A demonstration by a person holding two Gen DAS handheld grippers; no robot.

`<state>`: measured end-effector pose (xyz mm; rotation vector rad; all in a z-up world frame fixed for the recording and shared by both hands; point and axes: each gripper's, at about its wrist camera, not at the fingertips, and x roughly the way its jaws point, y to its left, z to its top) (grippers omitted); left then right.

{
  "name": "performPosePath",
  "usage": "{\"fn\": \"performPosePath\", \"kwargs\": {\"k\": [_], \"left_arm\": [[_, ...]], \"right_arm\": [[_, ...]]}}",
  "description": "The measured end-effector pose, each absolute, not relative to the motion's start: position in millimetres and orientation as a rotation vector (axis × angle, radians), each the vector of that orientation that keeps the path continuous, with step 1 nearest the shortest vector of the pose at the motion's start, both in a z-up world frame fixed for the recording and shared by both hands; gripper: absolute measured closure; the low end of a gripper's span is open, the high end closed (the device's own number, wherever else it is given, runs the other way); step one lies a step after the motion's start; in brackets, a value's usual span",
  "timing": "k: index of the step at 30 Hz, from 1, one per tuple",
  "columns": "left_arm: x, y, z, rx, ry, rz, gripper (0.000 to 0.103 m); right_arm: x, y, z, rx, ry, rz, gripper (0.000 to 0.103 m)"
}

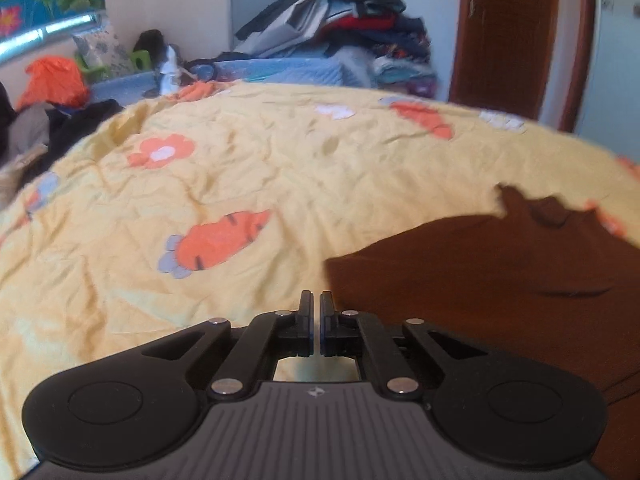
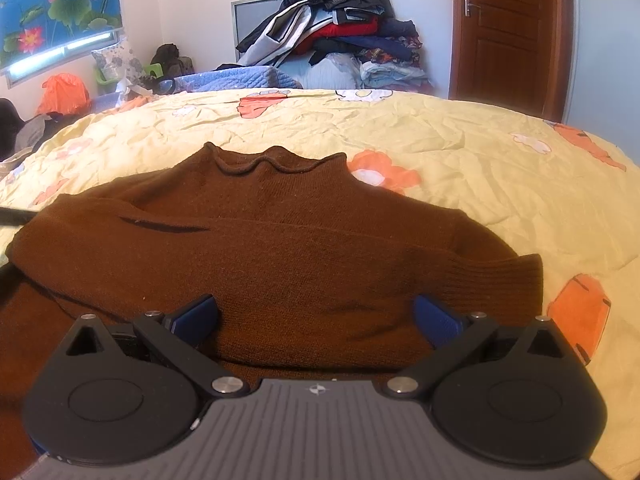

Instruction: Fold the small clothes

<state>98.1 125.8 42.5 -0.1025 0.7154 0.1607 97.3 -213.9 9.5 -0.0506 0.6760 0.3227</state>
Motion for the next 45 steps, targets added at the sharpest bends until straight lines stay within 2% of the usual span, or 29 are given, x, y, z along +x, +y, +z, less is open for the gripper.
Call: {"fn": "performPosePath", "kwargs": {"k": [6, 8, 10, 12, 13, 14, 22, 28, 29, 30, 32, 36, 39, 41, 45], "left_arm": [[112.5, 126.9, 39.2, -0.268, 0.782, 0.039, 0.097], [114.0, 132.7, 38.6, -0.338, 0.784, 0.040, 0.092], [114.2, 142.5, 38.0, -0.428, 0.790, 0.032, 0.076], [110.4, 154.1, 37.9, -0.509, 0.775, 0.050, 0.028], [106.4, 159.2, 38.6, -0.537, 0.745, 0.071, 0.021], [102.3, 162.6, 40.1, -0.553, 0.714, 0.081, 0.020], [101.8, 162.7, 46.0, -0.606, 0.694, -0.024, 0.020], [117.6, 142.8, 31.9, -0.489, 0.782, -0.015, 0.022], [119.3, 139.4, 30.3, -0.459, 0.787, -0.005, 0.048], [121.6, 135.5, 29.3, -0.422, 0.800, -0.002, 0.084], [122.6, 128.1, 32.1, -0.355, 0.795, 0.013, 0.088], [117.2, 118.8, 44.2, -0.265, 0.748, 0.059, 0.090], [121.3, 122.0, 26.6, -0.245, 0.794, 0.093, 0.091], [114.9, 118.8, 26.1, -0.211, 0.757, 0.089, 0.091], [110.6, 110.8, 35.1, -0.157, 0.742, 0.105, 0.085]], "right_arm": [[95.9, -216.9, 9.9, -0.029, 0.670, 0.328, 0.000], [95.4, -217.9, 10.1, -0.024, 0.669, 0.330, 0.000], [95.2, -218.7, 10.4, -0.017, 0.667, 0.333, 0.000], [94.9, -220.5, 10.5, -0.007, 0.665, 0.336, 0.000], [95.1, -221.7, 10.6, -0.001, 0.664, 0.338, 0.000], [95.4, -222.7, 10.5, 0.005, 0.663, 0.341, 0.000], [94.9, -222.8, 11.0, 0.015, 0.660, 0.344, 0.000], [94.9, -222.6, 10.9, 0.014, 0.660, 0.343, 0.000], [94.9, -222.6, 10.9, 0.013, 0.660, 0.343, 0.000], [94.8, -222.5, 10.9, 0.012, 0.661, 0.343, 0.000], [95.7, -222.6, 10.4, 0.011, 0.662, 0.343, 0.000], [95.5, -222.5, 10.5, 0.011, 0.661, 0.343, 0.000], [95.5, -222.4, 10.5, 0.011, 0.661, 0.343, 0.000], [96.0, -222.5, 10.6, 0.008, 0.662, 0.343, 0.000], [95.8, -222.6, 10.7, 0.009, 0.661, 0.343, 0.000]]}}
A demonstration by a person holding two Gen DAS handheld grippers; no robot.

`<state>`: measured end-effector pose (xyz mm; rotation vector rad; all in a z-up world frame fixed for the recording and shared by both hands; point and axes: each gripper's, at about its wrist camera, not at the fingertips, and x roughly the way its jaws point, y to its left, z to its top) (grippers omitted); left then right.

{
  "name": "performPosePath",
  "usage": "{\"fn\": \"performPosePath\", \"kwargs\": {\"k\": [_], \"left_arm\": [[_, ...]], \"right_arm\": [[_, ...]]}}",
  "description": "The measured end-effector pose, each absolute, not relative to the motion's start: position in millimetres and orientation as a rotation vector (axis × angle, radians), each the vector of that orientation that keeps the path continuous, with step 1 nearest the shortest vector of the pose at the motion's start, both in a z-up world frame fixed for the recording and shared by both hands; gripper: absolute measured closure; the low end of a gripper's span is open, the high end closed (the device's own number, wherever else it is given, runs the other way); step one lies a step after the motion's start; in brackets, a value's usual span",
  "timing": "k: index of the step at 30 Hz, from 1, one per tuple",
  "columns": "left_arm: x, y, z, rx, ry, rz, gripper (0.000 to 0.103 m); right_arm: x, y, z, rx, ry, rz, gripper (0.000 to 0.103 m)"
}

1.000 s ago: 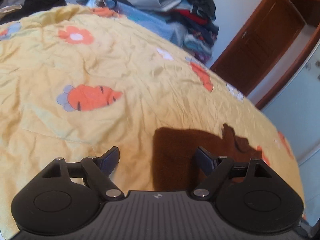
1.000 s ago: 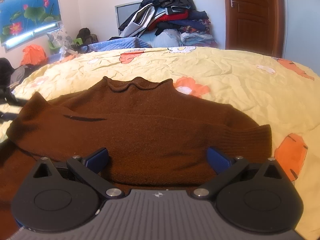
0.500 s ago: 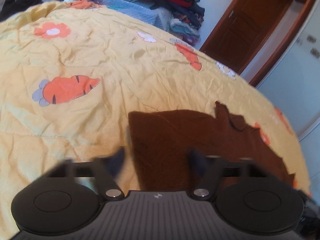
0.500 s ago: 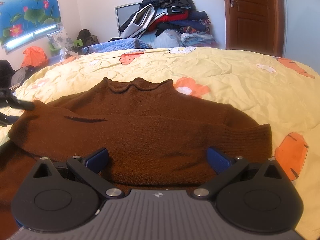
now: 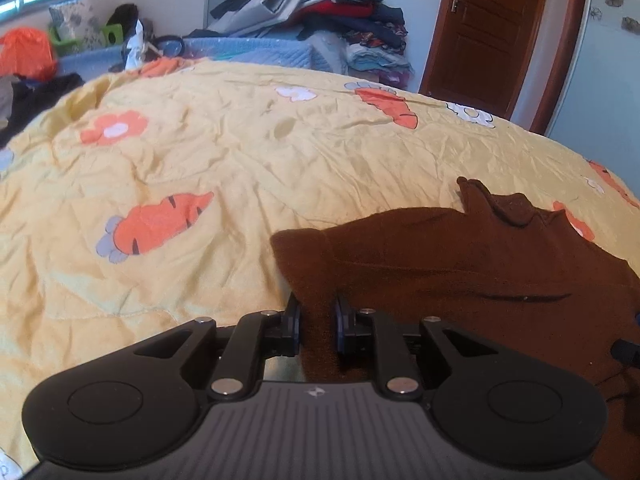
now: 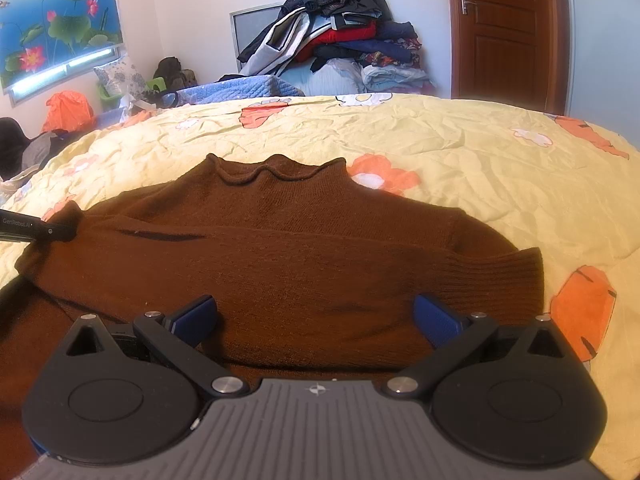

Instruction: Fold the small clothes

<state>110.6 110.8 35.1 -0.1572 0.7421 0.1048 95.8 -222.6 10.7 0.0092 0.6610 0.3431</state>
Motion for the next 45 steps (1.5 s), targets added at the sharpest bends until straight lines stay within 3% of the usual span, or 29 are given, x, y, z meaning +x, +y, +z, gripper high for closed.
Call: {"fn": "performPosePath", "kwargs": {"k": [4, 6, 7, 9, 13, 21, 23, 27, 28, 32, 34, 35, 37, 38, 39, 45], "left_arm": [[81.3, 102.1, 69.0, -0.074, 0.559, 0.166, 0.069], [73.6, 90.6, 81.8, -0.023, 0.485, 0.136, 0.041], [75.5, 82.4, 84.6, -0.008, 0.484, 0.091, 0.038], [87.1, 64.8, 79.8, 0.024, 0.523, 0.029, 0.038], [133.1, 49.4, 31.2, 0.032, 0.768, 0.012, 0.038], [124.1, 67.0, 21.8, 0.044, 0.666, 0.044, 0.035], [99.2, 80.1, 37.2, -0.022, 0.620, 0.064, 0.036], [35.1, 113.0, 45.8, -0.124, 0.601, 0.044, 0.036], [23.8, 117.9, 42.2, -0.125, 0.628, 0.046, 0.036], [5.2, 114.7, 24.4, -0.069, 0.699, 0.034, 0.037], [10.4, 110.5, 17.1, -0.060, 0.724, 0.049, 0.039], [8.7, 109.5, 15.6, -0.066, 0.717, 0.054, 0.041], [12.7, 106.0, 16.5, -0.058, 0.710, 0.044, 0.062], [13.7, 102.0, 18.6, -0.043, 0.708, 0.033, 0.083], [14.5, 98.4, 21.3, -0.019, 0.705, 0.046, 0.102], [9.5, 120.7, 17.8, -0.046, 0.737, 0.114, 0.101]], "right_arm": [[88.9, -240.5, 26.0, 0.122, 0.645, 0.336, 0.007], [84.1, -249.5, 40.0, 0.170, 0.600, 0.337, 0.003], [85.6, -250.2, 45.5, 0.166, 0.588, 0.336, 0.002], [98.2, -244.9, 50.3, 0.132, 0.606, 0.329, 0.002], [132.5, -231.8, 28.8, 0.058, 0.742, 0.308, 0.002], [121.4, -227.1, 10.7, -0.085, 0.698, 0.288, 0.000], [108.5, -240.7, 27.1, 0.016, 0.705, 0.276, 0.005], [46.7, -307.0, 50.8, 0.286, 0.615, 0.266, 0.002], [36.3, -319.4, 48.4, 0.315, 0.645, 0.240, 0.005], [18.8, -330.4, 26.2, 0.283, 0.794, 0.223, 0.039], [13.6, -318.5, 25.7, 0.218, 0.786, 0.232, 0.042], [14.5, -313.0, 25.5, 0.216, 0.795, 0.249, 0.050], [19.6, -299.7, 25.2, 0.189, 0.818, 0.289, 0.069], [21.3, -292.2, 25.7, 0.131, 0.819, 0.280, 0.083], [22.4, -287.5, 27.2, 0.075, 0.825, 0.276, 0.091], [19.3, -335.6, 23.8, 0.209, 0.824, 0.243, 0.098]]}}
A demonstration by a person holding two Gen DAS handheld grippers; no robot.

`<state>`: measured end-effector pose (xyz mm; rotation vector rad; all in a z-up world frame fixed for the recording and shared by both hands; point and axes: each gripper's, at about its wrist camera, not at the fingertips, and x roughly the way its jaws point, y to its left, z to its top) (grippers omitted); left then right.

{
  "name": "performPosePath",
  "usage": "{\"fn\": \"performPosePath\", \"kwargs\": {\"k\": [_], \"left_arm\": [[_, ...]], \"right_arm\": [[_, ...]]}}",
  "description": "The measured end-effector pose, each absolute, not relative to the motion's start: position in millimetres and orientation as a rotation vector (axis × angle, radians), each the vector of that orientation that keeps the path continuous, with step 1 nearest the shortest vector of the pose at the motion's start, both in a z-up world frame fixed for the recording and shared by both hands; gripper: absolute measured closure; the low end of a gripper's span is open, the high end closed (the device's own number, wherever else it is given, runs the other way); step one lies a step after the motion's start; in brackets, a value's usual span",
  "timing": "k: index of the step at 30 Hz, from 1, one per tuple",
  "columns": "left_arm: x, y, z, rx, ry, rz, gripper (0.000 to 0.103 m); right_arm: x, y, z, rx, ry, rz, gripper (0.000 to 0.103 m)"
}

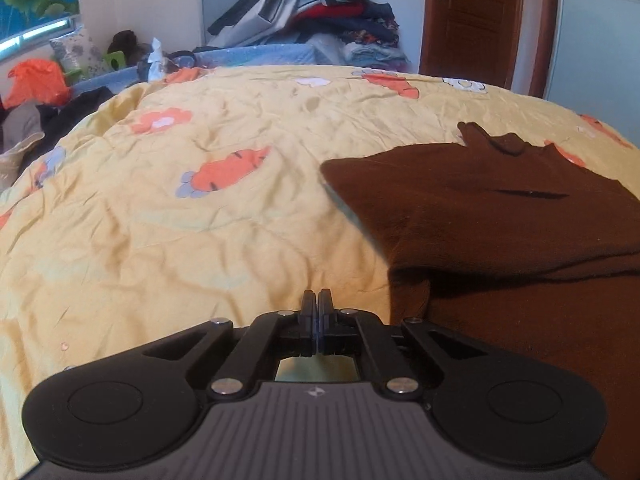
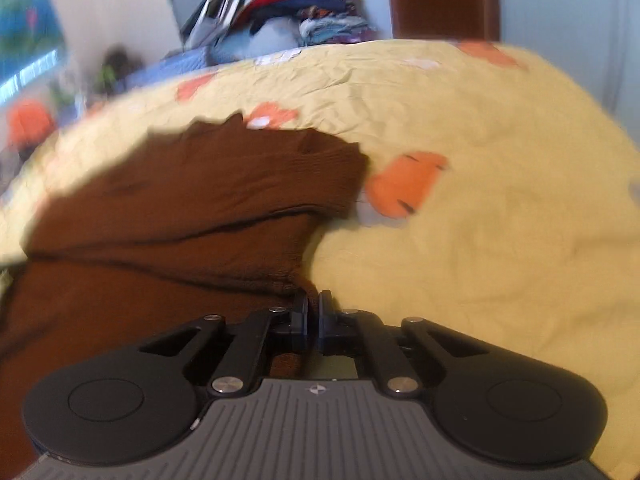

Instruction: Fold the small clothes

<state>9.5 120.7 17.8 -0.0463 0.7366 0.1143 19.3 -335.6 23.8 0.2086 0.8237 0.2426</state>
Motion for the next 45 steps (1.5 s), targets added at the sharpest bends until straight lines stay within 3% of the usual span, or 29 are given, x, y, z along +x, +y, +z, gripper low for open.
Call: {"fn": "performPosePath", "kwargs": {"k": [2, 3, 4, 5, 6, 8, 13, 14, 16, 17, 25, 26, 27, 28, 29, 30, 32, 34, 37, 39, 40, 42, 45], "left_arm": [[-1.0, 128.2, 22.3, -0.126, 0.732, 0.076, 0.099], [-5.3, 131.5, 23.8, -0.174, 0.744, 0.039, 0.093], [-8.1, 133.7, 24.3, -0.219, 0.765, -0.003, 0.087], [-10.7, 134.1, 24.7, -0.250, 0.779, -0.036, 0.071], [-13.2, 132.9, 25.5, -0.260, 0.777, -0.051, 0.054], [-16.9, 126.3, 27.6, -0.238, 0.754, -0.062, 0.041], [-5.8, 107.3, 24.7, -0.234, 0.771, -0.110, 0.041], [-3.3, 102.5, 24.1, -0.219, 0.779, -0.114, 0.042], [2.3, 94.3, 20.1, -0.160, 0.799, -0.068, 0.073], [4.5, 93.3, 20.3, -0.138, 0.806, -0.051, 0.097], [-4.3, 112.2, 17.3, -0.229, 0.809, -0.059, 0.096], [-6.4, 115.6, 17.8, -0.264, 0.823, -0.078, 0.093], [-9.1, 119.6, 17.8, -0.306, 0.839, -0.098, 0.082], [-15.5, 125.9, 17.8, -0.365, 0.853, -0.124, 0.074], [-22.5, 131.4, 17.2, -0.416, 0.856, -0.149, 0.055], [-31.6, 137.4, 15.7, -0.476, 0.855, -0.177, 0.035], [-45.9, 147.0, 11.3, -0.572, 0.851, -0.206, 0.029], [-54.0, 150.8, 7.0, -0.636, 0.845, -0.226, 0.029], [-55.8, 147.0, 5.5, -0.657, 0.833, -0.221, 0.032], [-50.4, 140.2, 5.1, -0.636, 0.861, -0.215, 0.063], [-48.2, 136.4, 5.7, -0.605, 0.867, -0.200, 0.069], [-44.3, 132.1, 6.9, -0.559, 0.894, -0.188, 0.092], [-48.9, 129.3, 11.8, -0.523, 0.902, -0.166, 0.097]], "right_arm": [[14.4, -329.3, 23.9, 0.197, 0.817, 0.248, 0.096], [11.4, -329.6, 24.7, 0.229, 0.817, 0.258, 0.079], [10.2, -330.7, 25.3, 0.269, 0.814, 0.260, 0.071], [6.5, -333.4, 26.5, 0.304, 0.805, 0.270, 0.053], [2.9, -335.3, 27.7, 0.325, 0.797, 0.278, 0.043], [3.1, -334.8, 27.6, 0.333, 0.813, 0.272, 0.041], [14.1, -317.4, 26.7, 0.273, 0.844, 0.300, 0.041], [13.9, -313.9, 26.7, 0.251, 0.845, 0.307, 0.045], [14.9, -307.2, 26.7, 0.174, 0.861, 0.293, 0.079], [15.8, -309.0, 27.0, 0.173, 0.873, 0.294, 0.092], [6.6, -340.8, 19.9, 0.273, 0.852, 0.292, 0.094], [4.4, -342.5, 20.1, 0.316, 0.855, 0.304, 0.084], [1.2, -346.1, 21.2, 0.371, 0.861, 0.309, 0.067], [-3.4, -350.0, 22.9, 0.423, 0.858, 0.322, 0.057], [-9.2, -355.3, 23.7, 0.475, 0.855, 0.341, 0.039], [-14.5, -361.6, 23.3, 0.534, 0.862, 0.362, 0.036], [-22.4, -374.0, 18.0, 0.647, 0.895, 0.397, 0.036], [-25.3, -377.7, 8.5, 0.727, 0.948, 0.438, 0.038], [-23.6, -377.3, -2.7, 0.802, 0.980, 0.478, 0.054], [-19.9, -373.6, -9.3, 0.797, 1.008, 0.466, 0.076], [-19.2, -371.3, -11.7, 0.775, 1.018, 0.460, 0.093], [-20.8, -369.0, -8.6, 0.757, 1.001, 0.462, 0.093], [-29.9, -379.6, 9.3, 0.719, 0.928, 0.454, 0.094]]}}
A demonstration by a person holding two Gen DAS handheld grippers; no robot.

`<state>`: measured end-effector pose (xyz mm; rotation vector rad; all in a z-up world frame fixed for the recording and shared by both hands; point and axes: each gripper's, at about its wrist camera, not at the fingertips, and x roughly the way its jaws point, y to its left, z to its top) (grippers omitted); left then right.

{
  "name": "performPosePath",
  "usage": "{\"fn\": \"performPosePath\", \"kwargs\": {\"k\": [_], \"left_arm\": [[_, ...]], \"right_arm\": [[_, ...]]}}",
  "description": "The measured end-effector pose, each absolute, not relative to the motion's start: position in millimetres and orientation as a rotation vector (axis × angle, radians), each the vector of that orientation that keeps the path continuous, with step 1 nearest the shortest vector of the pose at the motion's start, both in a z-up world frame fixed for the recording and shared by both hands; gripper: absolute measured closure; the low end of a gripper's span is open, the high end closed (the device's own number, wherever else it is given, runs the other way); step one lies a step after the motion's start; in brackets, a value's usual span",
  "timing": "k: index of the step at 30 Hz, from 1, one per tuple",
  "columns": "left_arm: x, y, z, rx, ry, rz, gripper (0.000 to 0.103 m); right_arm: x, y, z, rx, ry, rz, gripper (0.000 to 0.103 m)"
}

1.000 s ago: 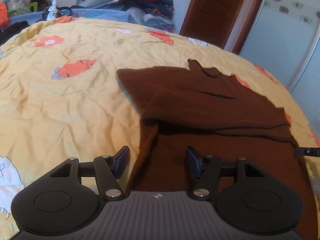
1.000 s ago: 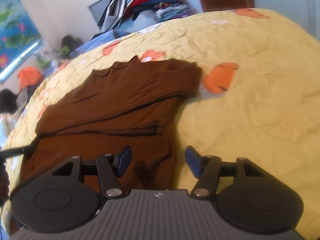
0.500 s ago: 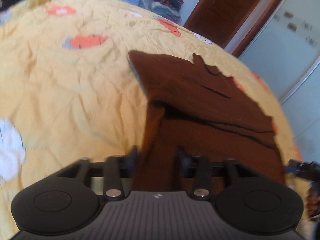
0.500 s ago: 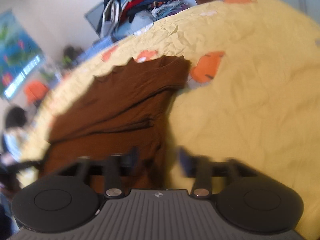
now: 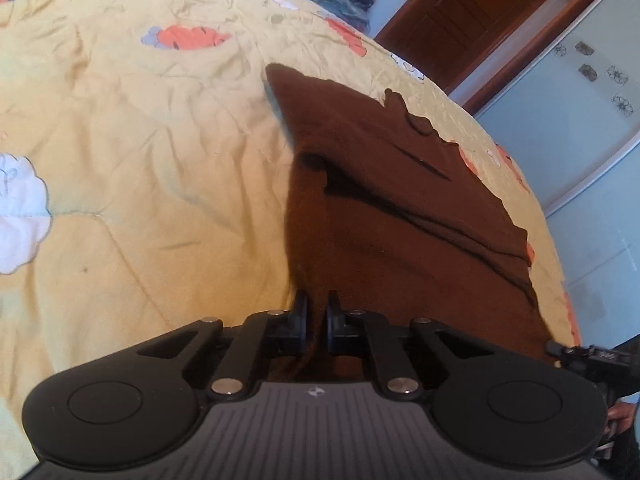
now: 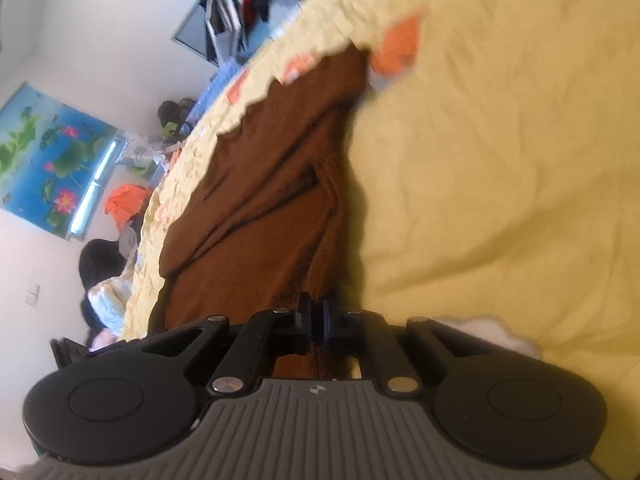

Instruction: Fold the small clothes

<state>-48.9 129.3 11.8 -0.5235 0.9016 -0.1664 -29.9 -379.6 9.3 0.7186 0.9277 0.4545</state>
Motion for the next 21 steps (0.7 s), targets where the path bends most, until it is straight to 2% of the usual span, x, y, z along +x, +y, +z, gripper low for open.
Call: {"fn": "performPosePath", "kwargs": {"k": [3, 4, 6, 7, 8, 9, 10, 11, 12, 13, 15, 16, 21], "left_arm": [[-55.2, 129.2, 8.4, -0.473, 0.903, -0.139, 0.098], [-57.4, 132.0, 6.1, -0.480, 0.885, -0.143, 0.098], [-60.3, 140.5, 3.6, -0.538, 0.885, -0.154, 0.097], [-62.0, 145.3, 2.4, -0.585, 0.902, -0.172, 0.096], [-64.1, 149.8, 0.3, -0.634, 0.923, -0.205, 0.091], [-67.3, 153.6, -2.0, -0.679, 0.940, -0.242, 0.081], [-72.5, 156.9, -3.5, -0.718, 0.941, -0.267, 0.077], [-77.2, 158.8, -4.9, -0.747, 0.940, -0.280, 0.071], [-81.5, 158.5, -6.1, -0.768, 0.940, -0.288, 0.070], [-83.8, 157.2, -7.0, -0.774, 0.937, -0.289, 0.070], [-84.2, 153.2, -6.5, -0.767, 0.920, -0.277, 0.072], [-82.2, 151.0, -5.5, -0.763, 0.921, -0.271, 0.072], [-78.8, 148.7, -0.2, -0.717, 0.940, -0.270, 0.072]], "right_arm": [[-31.9, -401.6, -0.2, 0.722, 0.947, 0.386, 0.095], [-33.0, -403.3, -6.9, 0.740, 0.952, 0.396, 0.098], [-35.8, -402.9, -11.9, 0.802, 0.951, 0.400, 0.097], [-38.8, -400.9, -10.7, 0.822, 0.951, 0.401, 0.088], [-42.9, -397.9, -8.2, 0.834, 0.955, 0.423, 0.074], [-48.1, -394.3, -6.2, 0.841, 0.957, 0.467, 0.064], [-54.0, -389.6, -4.2, 0.847, 0.958, 0.507, 0.042], [-60.0, -383.6, -3.5, 0.847, 0.969, 0.537, 0.034], [-64.4, -377.8, -4.6, 0.840, 0.992, 0.553, 0.034], [-67.8, -372.0, -5.2, 0.834, 1.003, 0.561, 0.039], [-69.2, -361.3, -9.6, 0.805, 1.050, 0.555, 0.065], [-68.5, -356.1, -10.8, 0.757, 1.077, 0.547, 0.092], [-76.3, -384.6, 7.8, 0.700, 1.011, 0.504, 0.094]]}}
